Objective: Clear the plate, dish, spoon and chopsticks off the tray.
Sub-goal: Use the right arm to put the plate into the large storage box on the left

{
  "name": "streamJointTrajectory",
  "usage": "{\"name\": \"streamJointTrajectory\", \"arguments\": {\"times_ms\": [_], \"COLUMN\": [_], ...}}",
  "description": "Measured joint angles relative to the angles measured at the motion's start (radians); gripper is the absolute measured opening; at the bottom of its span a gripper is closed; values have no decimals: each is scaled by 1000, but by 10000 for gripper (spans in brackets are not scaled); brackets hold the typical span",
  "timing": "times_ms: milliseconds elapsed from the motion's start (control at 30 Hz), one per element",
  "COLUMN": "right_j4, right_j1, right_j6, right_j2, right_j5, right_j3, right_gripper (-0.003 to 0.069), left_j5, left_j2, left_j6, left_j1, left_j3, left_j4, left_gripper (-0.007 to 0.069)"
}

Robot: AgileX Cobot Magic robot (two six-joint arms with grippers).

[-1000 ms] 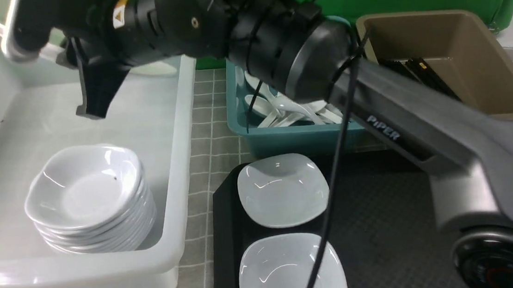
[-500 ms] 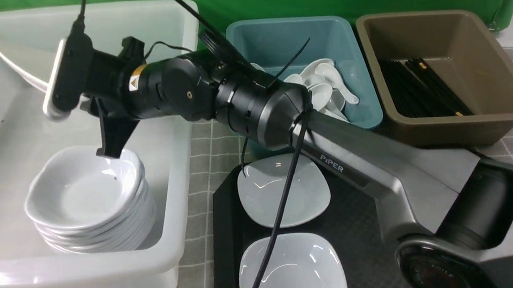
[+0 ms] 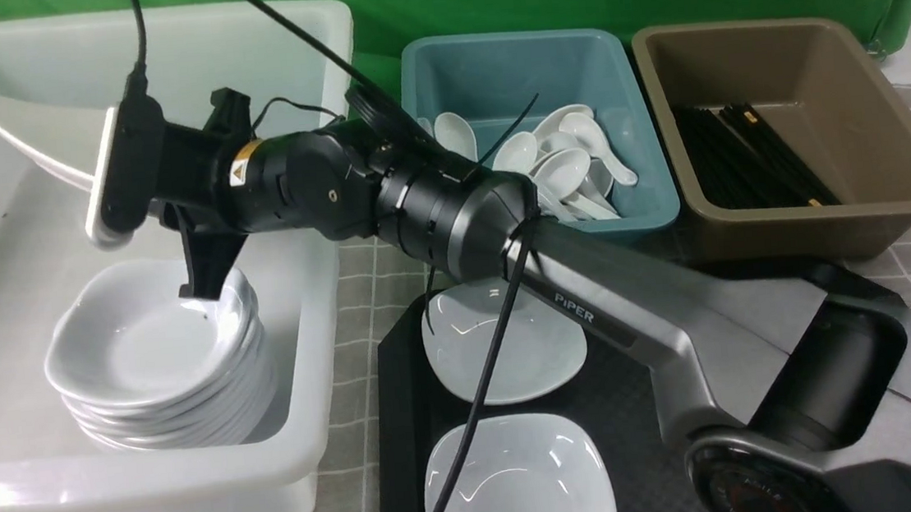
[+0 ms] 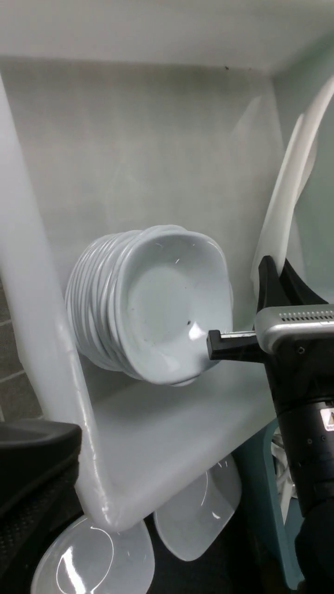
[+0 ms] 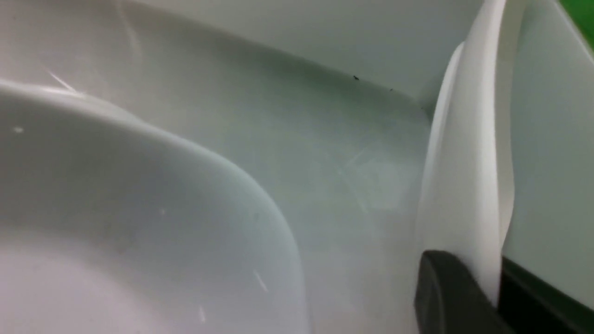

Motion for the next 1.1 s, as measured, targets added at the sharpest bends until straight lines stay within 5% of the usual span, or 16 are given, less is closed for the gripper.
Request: {"name": "streamJointTrajectory", "arguments": {"times_ms": [167, 400, 1100], "right_j4": [-1, -19, -48], "right_j1": [2, -22, -45], "right_j6": [-8, 23, 299], "right_j2": [16, 36, 14], "right_j5": [-41, -107, 57], "right_j3": [-6, -10, -11], "right_gripper": [98, 305, 319], "left_j5": [0, -1, -28], "left_j2": [0, 0, 0], "left_j6": [13, 48, 84], "left_j1": [0, 0, 0], "left_j3": [-1, -1, -2], "left_j4": [-23, -71, -113], "left_gripper": [13, 13, 13]}}
